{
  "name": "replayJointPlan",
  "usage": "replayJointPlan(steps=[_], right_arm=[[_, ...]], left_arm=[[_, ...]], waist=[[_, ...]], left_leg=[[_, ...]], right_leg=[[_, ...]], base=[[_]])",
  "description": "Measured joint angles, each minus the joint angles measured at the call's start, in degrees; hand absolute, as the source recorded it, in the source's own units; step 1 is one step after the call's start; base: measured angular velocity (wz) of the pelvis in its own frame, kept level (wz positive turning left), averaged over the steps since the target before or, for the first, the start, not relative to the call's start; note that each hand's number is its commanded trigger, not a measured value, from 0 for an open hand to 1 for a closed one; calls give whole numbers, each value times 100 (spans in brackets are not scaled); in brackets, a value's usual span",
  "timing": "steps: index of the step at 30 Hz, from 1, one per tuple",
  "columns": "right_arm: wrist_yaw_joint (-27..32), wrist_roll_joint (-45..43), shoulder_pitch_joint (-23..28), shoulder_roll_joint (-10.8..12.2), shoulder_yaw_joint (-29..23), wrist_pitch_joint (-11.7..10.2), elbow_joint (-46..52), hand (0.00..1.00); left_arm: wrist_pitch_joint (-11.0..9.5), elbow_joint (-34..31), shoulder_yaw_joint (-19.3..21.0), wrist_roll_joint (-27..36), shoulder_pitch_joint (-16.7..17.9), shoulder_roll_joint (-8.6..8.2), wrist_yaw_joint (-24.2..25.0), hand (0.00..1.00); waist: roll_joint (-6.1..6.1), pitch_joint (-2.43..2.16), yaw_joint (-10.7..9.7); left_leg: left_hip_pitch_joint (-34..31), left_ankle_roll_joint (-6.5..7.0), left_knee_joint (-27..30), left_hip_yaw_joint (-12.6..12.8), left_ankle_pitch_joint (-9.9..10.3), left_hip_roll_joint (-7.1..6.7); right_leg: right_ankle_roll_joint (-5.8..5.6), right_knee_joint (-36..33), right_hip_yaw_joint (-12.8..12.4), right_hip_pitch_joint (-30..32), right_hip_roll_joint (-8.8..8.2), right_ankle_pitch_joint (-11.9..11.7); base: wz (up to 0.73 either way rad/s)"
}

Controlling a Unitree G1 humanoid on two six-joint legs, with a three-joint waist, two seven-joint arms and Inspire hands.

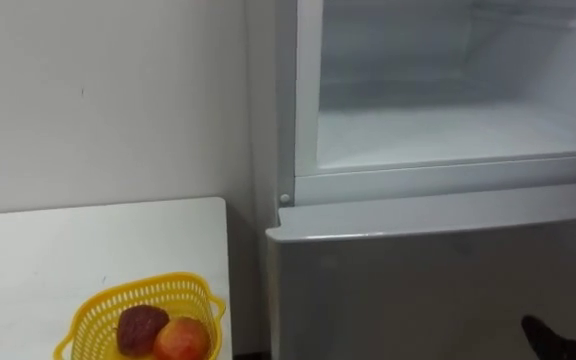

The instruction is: Retrieve from the upper fridge

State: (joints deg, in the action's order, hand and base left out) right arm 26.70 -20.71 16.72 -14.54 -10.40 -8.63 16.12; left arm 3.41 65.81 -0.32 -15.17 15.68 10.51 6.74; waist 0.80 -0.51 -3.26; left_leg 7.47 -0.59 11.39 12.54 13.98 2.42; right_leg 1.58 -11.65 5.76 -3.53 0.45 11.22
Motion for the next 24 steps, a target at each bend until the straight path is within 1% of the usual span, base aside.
replayJointPlan(steps=[2,4,6,7,8,12,13,15,16,18,19,22,24], right_arm=[[96,0,66,55,-7,-5,-85,0],[137,1,71,99,-53,-5,-134,0],[250,1,75,111,-78,-5,-177,0],[311,1,80,132,-122,-6,-200,0],[354,7,86,153,-191,-5,-234,0],[515,251,277,182,-293,-7,-286,0],[527,277,304,182,-281,-22,-326,0],[570,317,352,212,-284,-19,-580,0],[570,372,391,224,-285,-17,-663,0],[569,614,541,267,-285,-3,-892,0],[568,812,609,294,-293,1,-1020,0],[578,1280,651,354,-385,2,-1379,0],[637,1690,657,356,-454,3,-1588,0]], left_arm=[[0,0,0,1,18,-4,-15,0],[1,7,0,1,42,-11,-34,0],[6,27,0,1,53,-15,-34,0],[9,27,0,1,52,-16,-34,0],[18,22,0,-3,52,-22,-33,0],[40,-82,1,-5,65,-33,-30,0],[44,-131,-1,-6,65,-34,-29,0],[42,-186,3,-3,29,-34,-43,0],[40,-188,3,2,30,-34,-54,0],[42,-187,1,5,50,-35,-102,0],[43,-189,1,23,70,-35,-121,0],[45,-231,3,116,111,-28,-132,0],[41,-320,4,115,115,-28,-132,0]], waist=[[-33,-10,-37],[-65,-16,-139],[-73,-19,-190],[-87,-25,-263],[-67,-8,-277],[-59,5,-296],[-64,-1,-299],[-95,-25,-307],[-94,-27,-307],[-92,-32,-306],[-87,-23,-328],[-88,-16,-455],[-81,-13,-453]], left_leg=[[-12,0,0,65,0,0],[-16,0,-2,126,0,2],[-2,0,-2,162,0,4],[3,0,-2,176,0,4],[4,0,-2,187,0,5],[-1,0,-3,233,0,5],[-14,0,-3,246,0,5],[-51,0,-10,248,0,2],[-47,0,-12,248,0,1],[-40,0,-13,248,0,-2],[-48,0,-12,248,0,-2],[-65,0,-8,248,0,-3],[-79,0,-11,250,0,-1]], right_leg=[[-1,-19,-70,54,6,-1],[-3,-25,-76,58,4,-1],[-4,-30,-101,59,5,-1],[-4,-30,-106,58,6,-1],[-5,-30,-120,61,9,-1],[-16,-2,-173,87,10,7],[-17,-12,-192,118,10,8],[-27,-12,-213,157,16,-6],[-28,-16,-231,155,17,-6],[-29,-29,-244,149,18,-7],[-30,-40,-244,153,20,-8],[-29,-53,-251,178,16,-6],[-27,-96,-279,231,24,-4]], base=[[-14],[-7],[-7],[-4],[-4],[-7],[-7],[-2],[0],[-2],[0],[-2],[-11]])
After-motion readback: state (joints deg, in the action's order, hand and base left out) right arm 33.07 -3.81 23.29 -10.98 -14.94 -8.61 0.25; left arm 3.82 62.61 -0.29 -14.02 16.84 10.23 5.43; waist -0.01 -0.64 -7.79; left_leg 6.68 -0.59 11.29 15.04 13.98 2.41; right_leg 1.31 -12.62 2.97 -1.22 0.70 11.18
